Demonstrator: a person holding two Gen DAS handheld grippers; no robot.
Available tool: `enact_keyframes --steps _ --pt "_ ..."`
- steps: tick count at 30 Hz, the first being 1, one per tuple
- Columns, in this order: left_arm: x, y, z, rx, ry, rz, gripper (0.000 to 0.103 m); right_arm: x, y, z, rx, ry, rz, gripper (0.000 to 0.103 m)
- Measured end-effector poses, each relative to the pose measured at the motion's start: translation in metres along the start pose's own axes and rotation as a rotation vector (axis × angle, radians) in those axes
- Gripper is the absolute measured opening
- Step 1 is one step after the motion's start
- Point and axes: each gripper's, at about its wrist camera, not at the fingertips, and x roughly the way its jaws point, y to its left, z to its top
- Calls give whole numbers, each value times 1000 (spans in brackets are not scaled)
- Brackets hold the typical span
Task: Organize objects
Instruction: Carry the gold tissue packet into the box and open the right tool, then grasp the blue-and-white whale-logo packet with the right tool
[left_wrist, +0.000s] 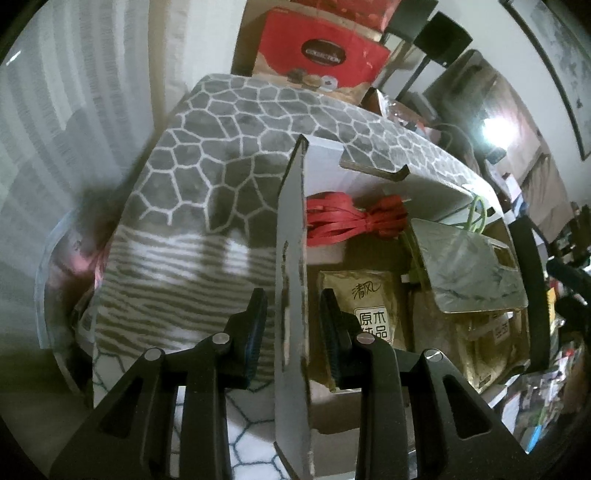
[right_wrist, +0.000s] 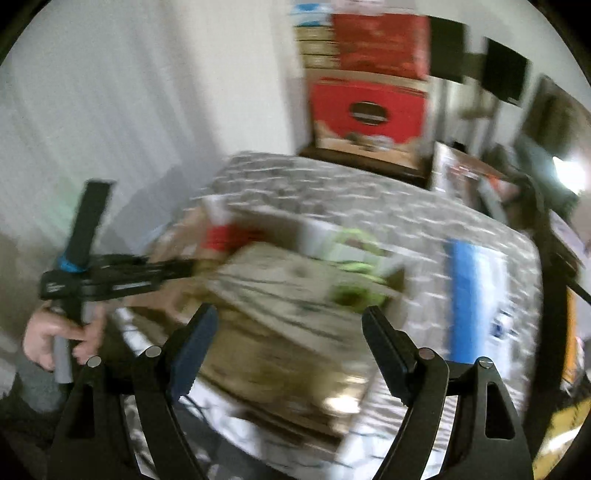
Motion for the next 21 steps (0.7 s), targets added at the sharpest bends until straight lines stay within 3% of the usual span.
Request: enact_keyframes --steps 11,21 --pt "4 -4 2 -5 0 11 23 -9 -128 -21 219 17 -259 81" --pt "4 -5 3 -1 2 17 24 29 -205 -25 427 97 -339 73"
